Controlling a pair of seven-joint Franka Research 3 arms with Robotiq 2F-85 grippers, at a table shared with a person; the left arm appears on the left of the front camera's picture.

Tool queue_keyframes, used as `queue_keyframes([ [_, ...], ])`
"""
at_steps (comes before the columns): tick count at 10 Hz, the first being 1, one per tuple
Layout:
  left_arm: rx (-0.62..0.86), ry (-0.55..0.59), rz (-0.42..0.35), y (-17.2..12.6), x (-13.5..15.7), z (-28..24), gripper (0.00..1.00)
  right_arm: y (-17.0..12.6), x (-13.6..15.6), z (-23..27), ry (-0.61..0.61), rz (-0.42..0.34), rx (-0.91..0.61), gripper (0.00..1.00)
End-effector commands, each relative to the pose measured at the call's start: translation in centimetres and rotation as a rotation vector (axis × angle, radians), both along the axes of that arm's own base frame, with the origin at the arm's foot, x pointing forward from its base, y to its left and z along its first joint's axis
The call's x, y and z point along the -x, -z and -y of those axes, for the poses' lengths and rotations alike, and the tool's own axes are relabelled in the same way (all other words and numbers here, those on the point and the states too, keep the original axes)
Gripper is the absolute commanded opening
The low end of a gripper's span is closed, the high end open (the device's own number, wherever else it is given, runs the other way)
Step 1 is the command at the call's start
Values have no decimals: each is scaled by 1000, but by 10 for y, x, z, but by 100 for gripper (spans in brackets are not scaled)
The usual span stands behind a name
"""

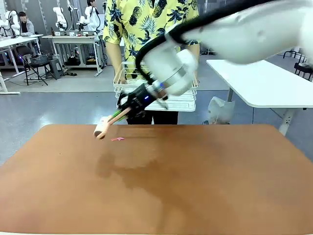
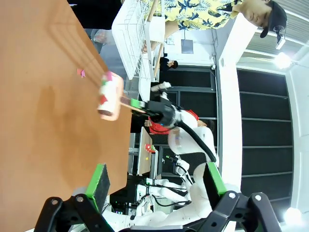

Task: Clean the table.
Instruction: Clean the table with the Lint Roller when the human lifts the Dish drying rack.

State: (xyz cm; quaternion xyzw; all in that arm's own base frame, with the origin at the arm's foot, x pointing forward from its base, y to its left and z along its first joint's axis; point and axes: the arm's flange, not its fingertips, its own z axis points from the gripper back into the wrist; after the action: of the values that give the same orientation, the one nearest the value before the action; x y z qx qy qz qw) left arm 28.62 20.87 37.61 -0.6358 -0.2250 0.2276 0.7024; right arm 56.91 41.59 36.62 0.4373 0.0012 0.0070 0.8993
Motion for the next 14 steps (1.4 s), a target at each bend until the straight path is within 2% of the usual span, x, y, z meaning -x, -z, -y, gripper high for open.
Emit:
queue_keyframes([
  [1,-8,14,20,-1,4,-2,100,-3,22,77,-19,-48,-15,21],
  [2,-8,14,20,-1,4,-2,100,-7,14,105,-35,-44,7,21],
  [3,-8,14,20,-1,4,-2,100,-10,4,137,-10,-3,27,21],
  [5,-8,14,20,-1,4,-2,100,-7,-3,161,-43,26,48,21],
  [7,-8,14,20,-1,4,-2,100,-5,0,162,-97,42,66,21],
  [8,-8,14,20,-1,4,-2,100,-5,-13,174,-20,8,45,21],
  [12,-8,14,20,-1,4,-2,100,-3,-13,176,-34,17,53,21],
  [13,-8,14,20,-1,4,-2,100,0,-27,173,-6,43,54,21],
  [14,-8,14,20,-1,4,-2,100,4,-39,167,-16,25,60,21],
])
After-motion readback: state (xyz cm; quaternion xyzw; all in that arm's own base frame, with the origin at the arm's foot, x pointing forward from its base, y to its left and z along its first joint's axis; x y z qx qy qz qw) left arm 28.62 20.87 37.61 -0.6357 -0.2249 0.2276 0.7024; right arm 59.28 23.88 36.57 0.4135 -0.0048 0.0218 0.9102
